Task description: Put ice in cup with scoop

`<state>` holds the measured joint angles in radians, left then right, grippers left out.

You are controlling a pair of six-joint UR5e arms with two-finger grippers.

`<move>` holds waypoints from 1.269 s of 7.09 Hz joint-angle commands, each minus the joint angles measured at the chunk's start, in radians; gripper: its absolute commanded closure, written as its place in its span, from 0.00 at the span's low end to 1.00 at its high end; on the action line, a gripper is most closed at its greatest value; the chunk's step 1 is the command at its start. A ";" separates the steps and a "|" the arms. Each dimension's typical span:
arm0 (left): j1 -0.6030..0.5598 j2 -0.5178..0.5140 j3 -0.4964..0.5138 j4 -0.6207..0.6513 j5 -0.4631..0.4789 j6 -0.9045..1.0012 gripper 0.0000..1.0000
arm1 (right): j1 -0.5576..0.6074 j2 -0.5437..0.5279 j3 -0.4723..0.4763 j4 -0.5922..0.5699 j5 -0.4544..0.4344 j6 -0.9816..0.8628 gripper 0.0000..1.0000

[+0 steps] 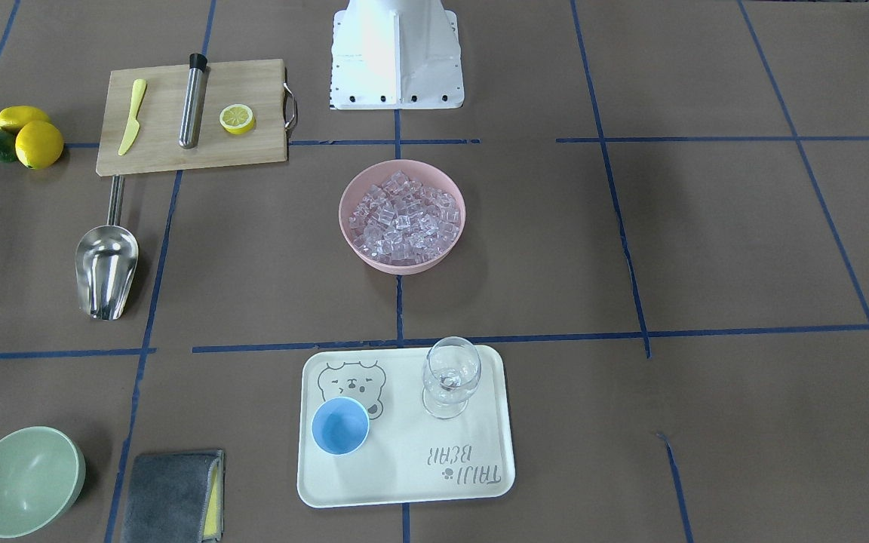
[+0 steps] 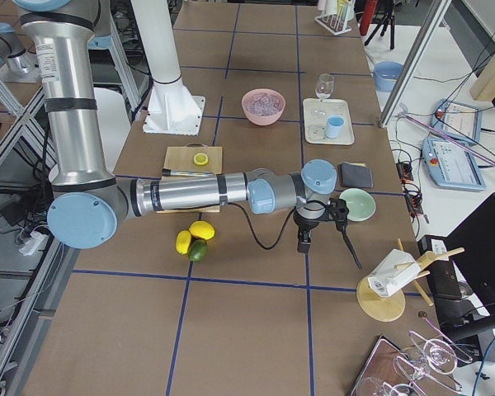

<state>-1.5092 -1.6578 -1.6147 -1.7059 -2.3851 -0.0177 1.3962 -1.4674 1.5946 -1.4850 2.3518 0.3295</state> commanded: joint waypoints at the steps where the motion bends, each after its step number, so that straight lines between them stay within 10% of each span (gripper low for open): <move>1: 0.161 0.001 -0.013 -0.140 -0.039 -0.001 0.00 | -0.028 0.001 0.022 0.002 0.000 -0.004 0.00; 6: 0.549 -0.069 -0.018 -0.709 -0.026 -0.007 0.00 | -0.100 -0.013 0.146 -0.004 0.033 0.031 0.00; 9: 0.780 -0.244 0.010 -0.738 -0.022 -0.002 0.00 | -0.241 -0.022 0.273 0.002 0.052 0.149 0.00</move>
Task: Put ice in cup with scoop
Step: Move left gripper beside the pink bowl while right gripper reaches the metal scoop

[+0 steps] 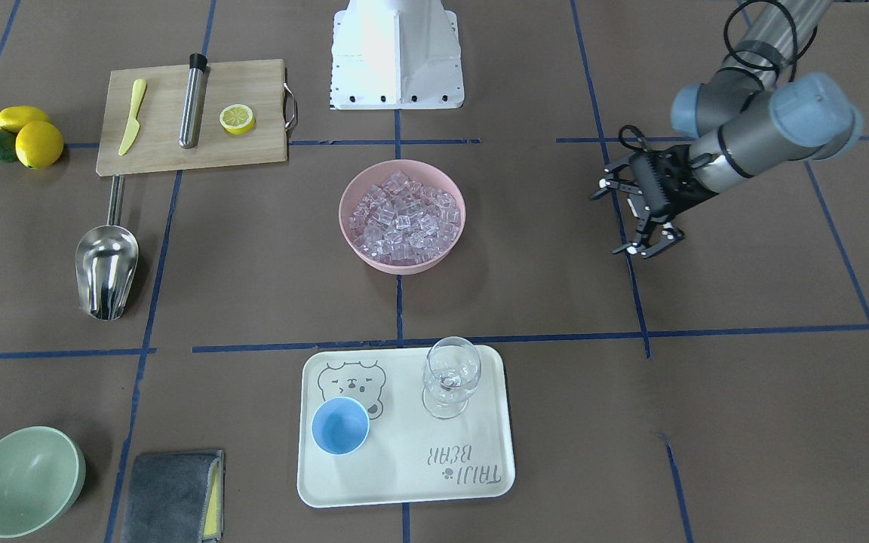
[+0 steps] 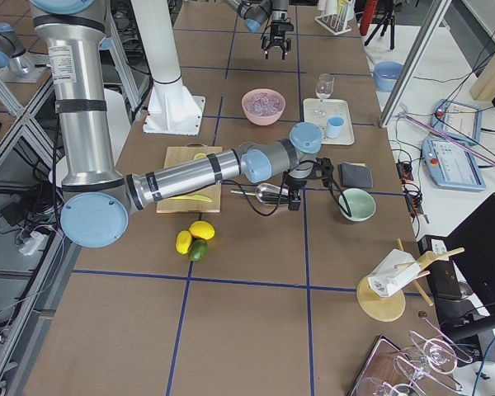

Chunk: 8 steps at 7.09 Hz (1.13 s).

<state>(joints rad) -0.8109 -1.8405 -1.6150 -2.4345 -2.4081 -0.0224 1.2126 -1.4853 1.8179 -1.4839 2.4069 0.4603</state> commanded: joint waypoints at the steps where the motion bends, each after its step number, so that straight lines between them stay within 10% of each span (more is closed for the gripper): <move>1: 0.125 -0.074 0.018 -0.023 0.059 0.002 0.00 | -0.089 -0.009 0.081 0.001 -0.006 0.044 0.00; 3: 0.215 -0.098 0.045 -0.075 0.269 -0.001 0.00 | -0.174 -0.050 0.170 0.034 -0.059 0.228 0.00; 5: 0.217 -0.135 0.081 -0.075 0.274 0.002 0.00 | -0.267 -0.186 0.196 0.275 -0.132 0.451 0.00; 8: 0.217 -0.137 0.079 -0.075 0.274 0.002 0.00 | -0.572 -0.318 0.291 0.321 -0.524 0.710 0.00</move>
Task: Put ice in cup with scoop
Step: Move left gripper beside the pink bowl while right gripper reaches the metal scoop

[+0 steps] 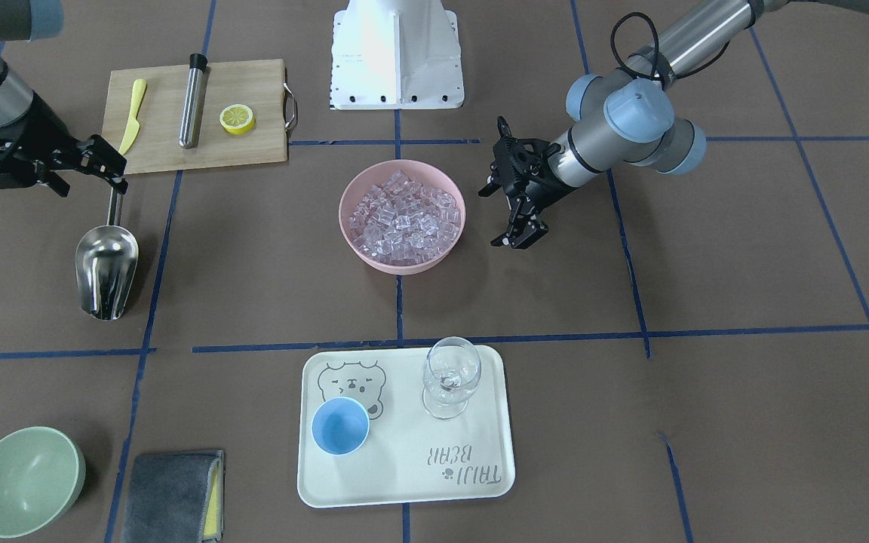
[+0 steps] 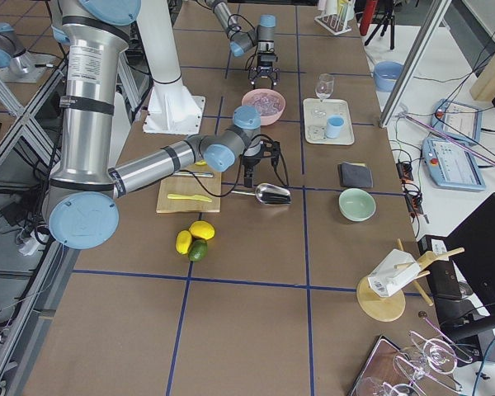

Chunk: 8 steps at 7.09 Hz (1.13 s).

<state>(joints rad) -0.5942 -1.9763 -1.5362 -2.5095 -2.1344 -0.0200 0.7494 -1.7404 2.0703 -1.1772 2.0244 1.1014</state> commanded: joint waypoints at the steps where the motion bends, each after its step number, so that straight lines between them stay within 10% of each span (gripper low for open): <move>1: 0.001 -0.001 0.001 0.000 0.002 0.000 0.00 | -0.140 -0.094 0.039 0.066 -0.189 0.071 0.01; 3: 0.001 -0.001 0.001 0.000 0.002 0.000 0.00 | -0.288 -0.152 0.031 0.157 -0.409 0.193 0.01; 8: -0.004 0.000 -0.002 0.000 0.002 0.000 0.00 | -0.315 -0.078 -0.064 0.189 -0.457 0.238 0.06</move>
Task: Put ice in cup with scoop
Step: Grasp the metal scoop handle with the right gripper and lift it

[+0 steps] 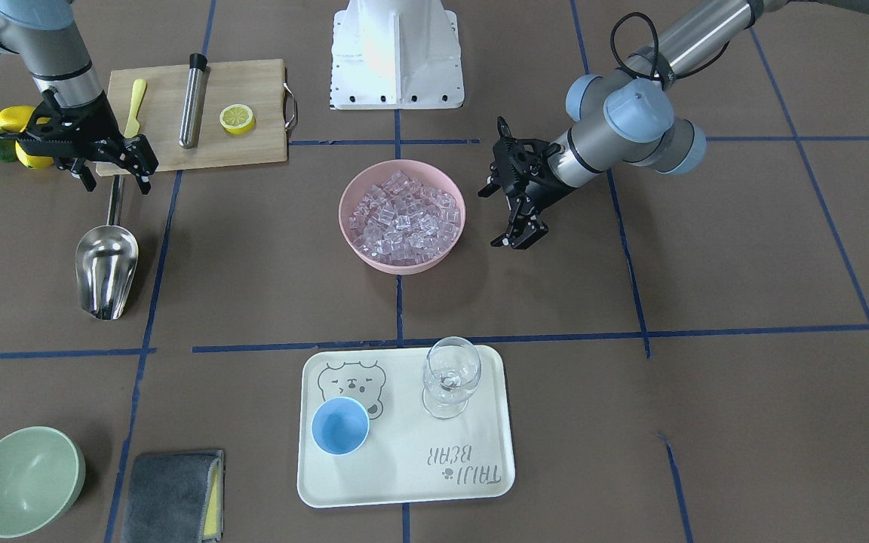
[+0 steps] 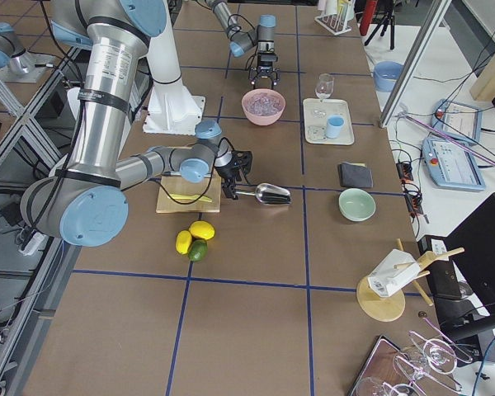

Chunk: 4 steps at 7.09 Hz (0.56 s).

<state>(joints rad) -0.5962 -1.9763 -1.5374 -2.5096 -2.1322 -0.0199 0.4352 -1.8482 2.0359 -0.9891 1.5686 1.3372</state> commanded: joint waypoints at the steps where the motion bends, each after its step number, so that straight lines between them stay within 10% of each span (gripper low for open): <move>1: -0.004 0.001 -0.003 0.000 0.000 0.000 0.00 | 0.000 0.056 -0.048 0.001 -0.002 0.002 0.12; 4: -0.007 -0.004 -0.007 -0.002 0.000 -0.003 0.00 | 0.008 0.031 -0.048 0.001 0.001 0.000 0.64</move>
<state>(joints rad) -0.6021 -1.9786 -1.5439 -2.5100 -2.1322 -0.0217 0.4401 -1.8096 1.9871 -0.9879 1.5676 1.3388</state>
